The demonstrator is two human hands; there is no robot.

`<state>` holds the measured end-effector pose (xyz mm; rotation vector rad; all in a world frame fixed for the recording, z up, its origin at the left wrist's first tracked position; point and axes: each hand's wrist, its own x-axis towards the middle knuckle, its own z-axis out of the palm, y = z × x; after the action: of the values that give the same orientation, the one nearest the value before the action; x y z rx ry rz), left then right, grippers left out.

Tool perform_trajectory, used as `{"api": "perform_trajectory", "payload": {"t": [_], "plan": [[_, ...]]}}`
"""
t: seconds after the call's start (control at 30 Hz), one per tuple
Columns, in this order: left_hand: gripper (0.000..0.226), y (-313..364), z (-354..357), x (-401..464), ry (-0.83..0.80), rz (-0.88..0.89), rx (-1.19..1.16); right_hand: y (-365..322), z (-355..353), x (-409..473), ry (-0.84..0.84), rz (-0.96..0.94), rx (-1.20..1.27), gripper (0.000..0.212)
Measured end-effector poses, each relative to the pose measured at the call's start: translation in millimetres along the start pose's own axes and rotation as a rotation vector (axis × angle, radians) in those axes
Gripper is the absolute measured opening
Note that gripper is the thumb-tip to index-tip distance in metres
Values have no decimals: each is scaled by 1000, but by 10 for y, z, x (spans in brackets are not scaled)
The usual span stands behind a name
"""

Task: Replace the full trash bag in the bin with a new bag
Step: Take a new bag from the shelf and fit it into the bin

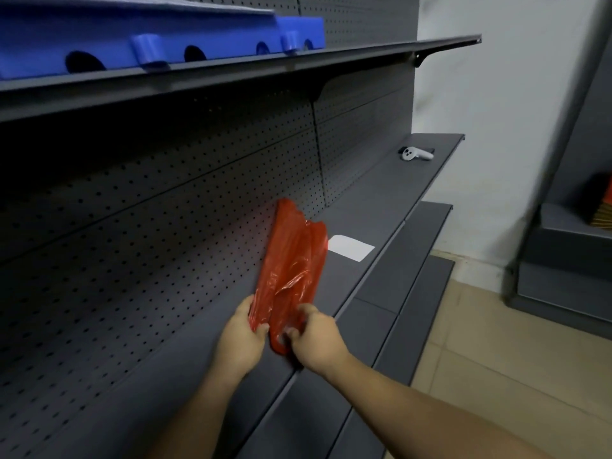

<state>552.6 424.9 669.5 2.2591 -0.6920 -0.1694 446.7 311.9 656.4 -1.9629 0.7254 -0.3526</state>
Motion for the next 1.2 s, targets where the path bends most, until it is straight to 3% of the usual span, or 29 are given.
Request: {"api": "perform_trajectory", "payload": {"t": [0.23, 0.37, 0.5, 0.73, 0.87, 1.0, 1.2], "plan": [[31, 552, -195, 160, 195, 162, -132, -131, -474, 52, 205, -115, 88, 34], [30, 1218, -355, 201, 297, 265, -330, -331, -1094, 4, 349, -184, 147, 25], [34, 1939, -446, 52, 285, 363, -502, -438, -1808, -237, 516, -283, 161, 20], [30, 2967, -297, -599, 100, 477, -638, -318, -3008, -1164, 708, -266, 250, 22], [26, 3336, 36, -910, -27, 489, -647, -90, -3549, -1718, 771, -171, 180, 23], [24, 3430, 570, -1107, -184, 442, -601, 299, -3860, -2078, 761, -49, 69, 24], [39, 3197, 1464, -1327, -460, 350, -473, 1022, -3908, -2323, 737, 108, 8, 33]]}}
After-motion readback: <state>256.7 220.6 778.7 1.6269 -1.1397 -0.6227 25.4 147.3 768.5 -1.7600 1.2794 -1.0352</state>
